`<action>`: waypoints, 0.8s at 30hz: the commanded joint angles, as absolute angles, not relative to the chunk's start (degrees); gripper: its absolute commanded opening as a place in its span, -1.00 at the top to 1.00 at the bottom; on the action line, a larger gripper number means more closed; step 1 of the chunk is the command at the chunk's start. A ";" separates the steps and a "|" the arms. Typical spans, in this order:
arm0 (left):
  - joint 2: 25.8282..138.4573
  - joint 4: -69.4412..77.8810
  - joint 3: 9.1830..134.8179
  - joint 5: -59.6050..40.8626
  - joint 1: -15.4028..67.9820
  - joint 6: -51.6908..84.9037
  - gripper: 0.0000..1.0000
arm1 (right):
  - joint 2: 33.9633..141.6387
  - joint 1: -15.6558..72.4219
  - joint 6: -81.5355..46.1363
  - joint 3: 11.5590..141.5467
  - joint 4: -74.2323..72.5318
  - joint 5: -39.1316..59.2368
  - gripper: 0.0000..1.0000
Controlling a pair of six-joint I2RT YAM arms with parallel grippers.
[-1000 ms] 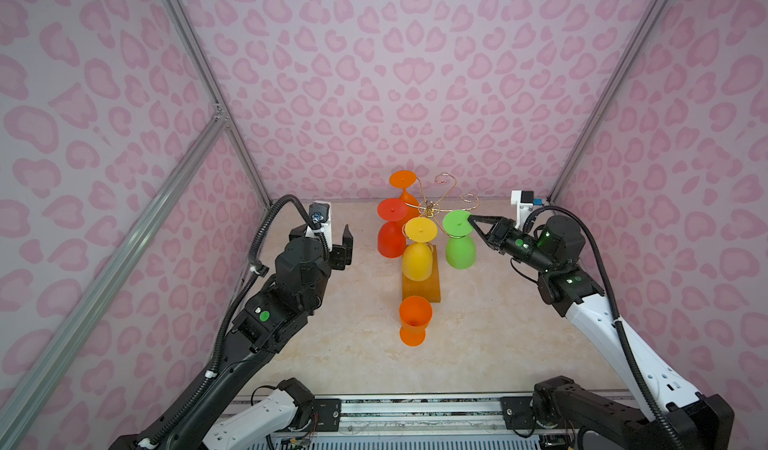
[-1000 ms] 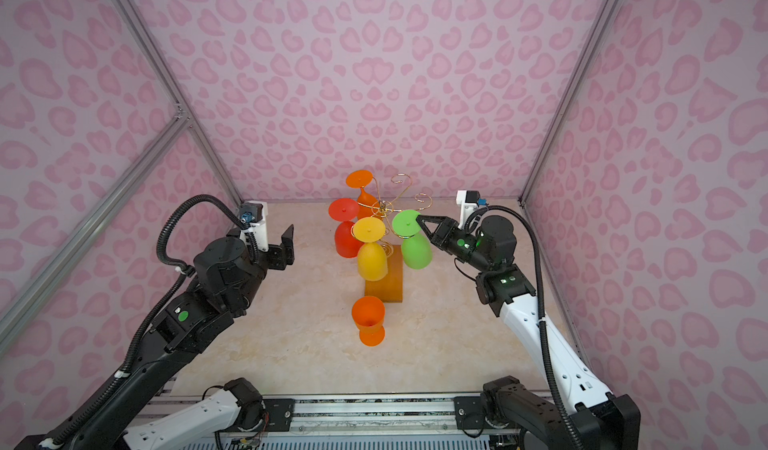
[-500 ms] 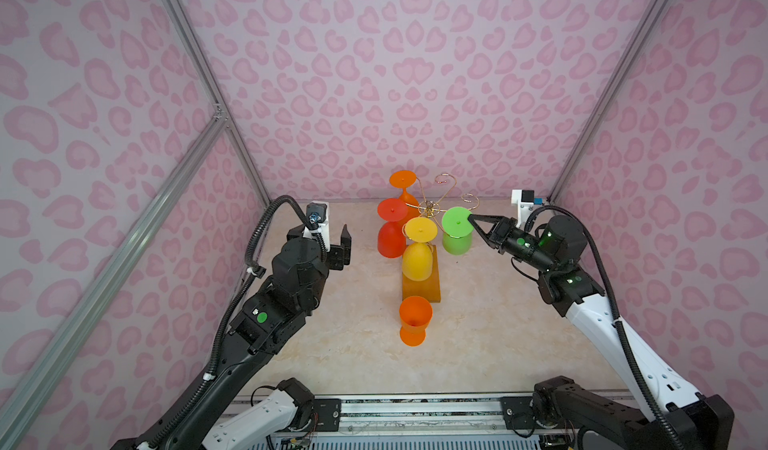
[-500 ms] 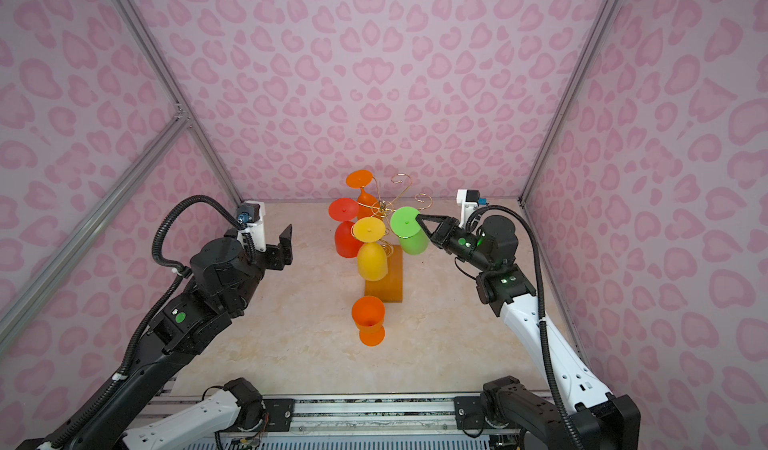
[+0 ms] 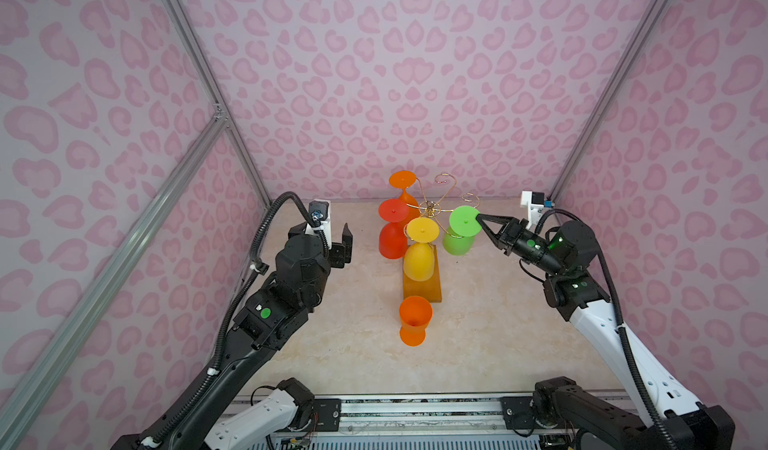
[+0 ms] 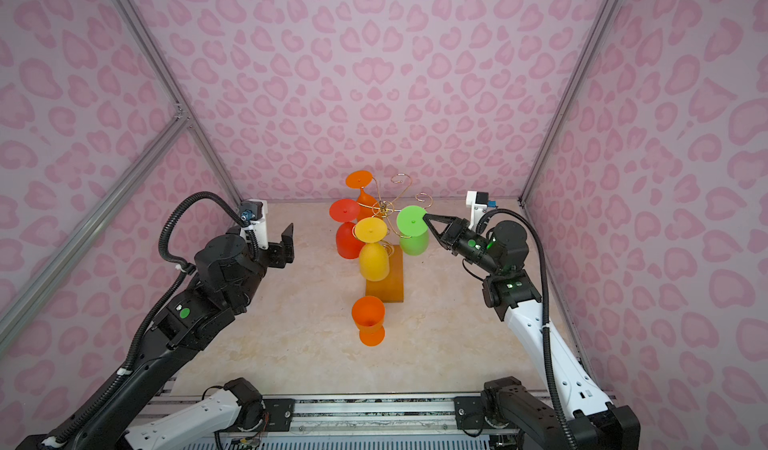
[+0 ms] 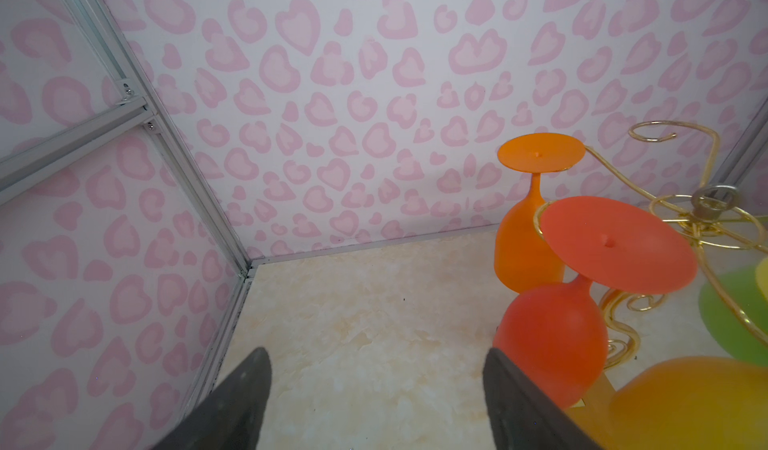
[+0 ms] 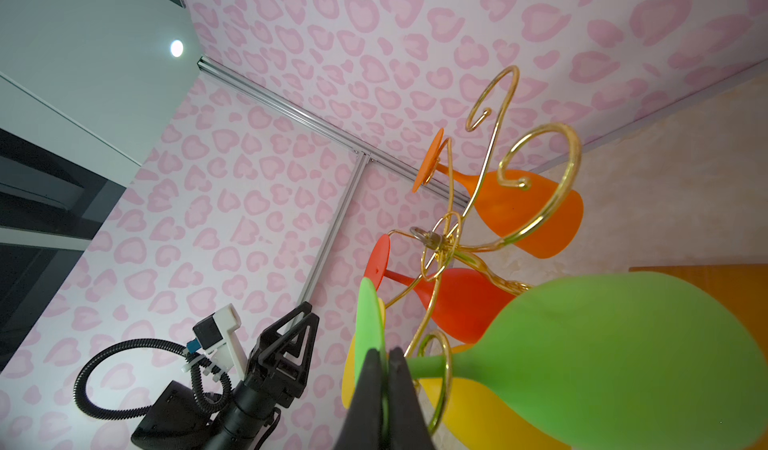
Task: Take the wine glass off the wine glass rack
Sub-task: 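Close the right gripper on the green glass's base on the rack, then lift the green glass off its hook and pull it away with the right gripper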
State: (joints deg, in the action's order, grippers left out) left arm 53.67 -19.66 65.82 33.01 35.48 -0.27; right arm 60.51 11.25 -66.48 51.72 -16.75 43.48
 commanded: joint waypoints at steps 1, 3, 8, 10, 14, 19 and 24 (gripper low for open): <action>54.39 -18.38 66.54 33.40 35.17 0.00 -0.64 | 59.87 11.25 -67.24 51.09 -19.95 44.82 1.00; 54.67 -18.38 66.46 32.97 35.16 0.08 -0.64 | 59.38 11.23 -67.23 50.89 -19.70 44.90 1.00; 54.76 -18.20 66.16 32.64 34.98 0.18 -0.64 | 58.55 11.40 -67.56 50.58 -19.25 45.02 1.00; 54.67 -18.20 66.01 32.54 34.98 0.18 -0.64 | 58.21 11.80 -67.97 50.44 -19.34 44.83 1.00; 54.49 -18.18 65.75 32.52 34.89 0.40 -0.64 | 58.27 13.28 -67.90 50.35 -18.99 44.56 1.00; 54.63 -18.20 65.73 32.04 34.81 0.53 -0.64 | 57.93 14.71 -67.35 50.01 -17.94 43.61 1.00; 54.62 -18.20 65.66 31.67 34.80 0.57 -0.65 | 57.66 15.13 -67.23 49.83 -17.41 42.96 1.00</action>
